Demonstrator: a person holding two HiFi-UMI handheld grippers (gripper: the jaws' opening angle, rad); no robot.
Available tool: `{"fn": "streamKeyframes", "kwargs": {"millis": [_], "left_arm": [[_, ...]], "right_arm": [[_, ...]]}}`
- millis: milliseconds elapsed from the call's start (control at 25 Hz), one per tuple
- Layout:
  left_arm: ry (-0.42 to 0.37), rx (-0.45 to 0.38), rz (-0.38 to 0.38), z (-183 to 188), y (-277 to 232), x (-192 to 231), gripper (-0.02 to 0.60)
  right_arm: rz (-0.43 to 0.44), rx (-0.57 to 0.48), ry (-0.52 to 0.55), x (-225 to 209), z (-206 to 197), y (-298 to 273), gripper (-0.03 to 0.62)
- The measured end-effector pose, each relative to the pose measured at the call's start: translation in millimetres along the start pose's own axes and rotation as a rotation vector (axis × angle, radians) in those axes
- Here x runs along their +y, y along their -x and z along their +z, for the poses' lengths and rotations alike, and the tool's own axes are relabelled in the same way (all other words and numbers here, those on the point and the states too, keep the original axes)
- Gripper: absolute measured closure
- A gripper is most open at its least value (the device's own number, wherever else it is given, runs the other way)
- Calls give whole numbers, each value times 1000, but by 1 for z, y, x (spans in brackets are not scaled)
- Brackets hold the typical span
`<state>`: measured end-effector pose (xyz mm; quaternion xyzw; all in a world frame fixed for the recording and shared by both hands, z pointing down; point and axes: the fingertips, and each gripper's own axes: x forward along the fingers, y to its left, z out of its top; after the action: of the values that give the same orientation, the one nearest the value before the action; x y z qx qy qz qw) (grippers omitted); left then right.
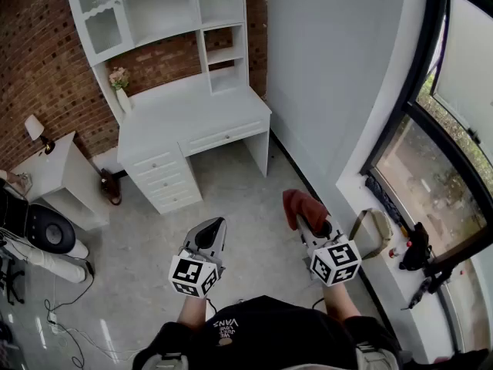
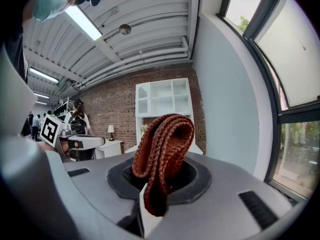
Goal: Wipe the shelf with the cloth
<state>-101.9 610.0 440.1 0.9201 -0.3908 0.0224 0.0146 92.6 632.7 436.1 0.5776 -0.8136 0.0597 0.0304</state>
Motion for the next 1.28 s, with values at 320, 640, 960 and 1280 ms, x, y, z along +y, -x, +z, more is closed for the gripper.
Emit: {"fn": "streamKeyframes", "kwargs": {"millis": [320, 640, 960, 1280], "left_arm": [[-22, -9, -34, 4, -3, 48, 575], [-11, 6, -43, -5, -6, 87, 575], [28, 22, -14, -15, -51, 117, 575], [18, 4, 36, -3, -133, 146, 575]], "right_arm": [[-16, -35, -37, 22, 4, -46, 508], [-36, -22, -71, 31, -2, -82, 507], [-20, 11, -74, -2, -5, -134, 507], [36, 14, -46, -59, 10, -206, 507]]}}
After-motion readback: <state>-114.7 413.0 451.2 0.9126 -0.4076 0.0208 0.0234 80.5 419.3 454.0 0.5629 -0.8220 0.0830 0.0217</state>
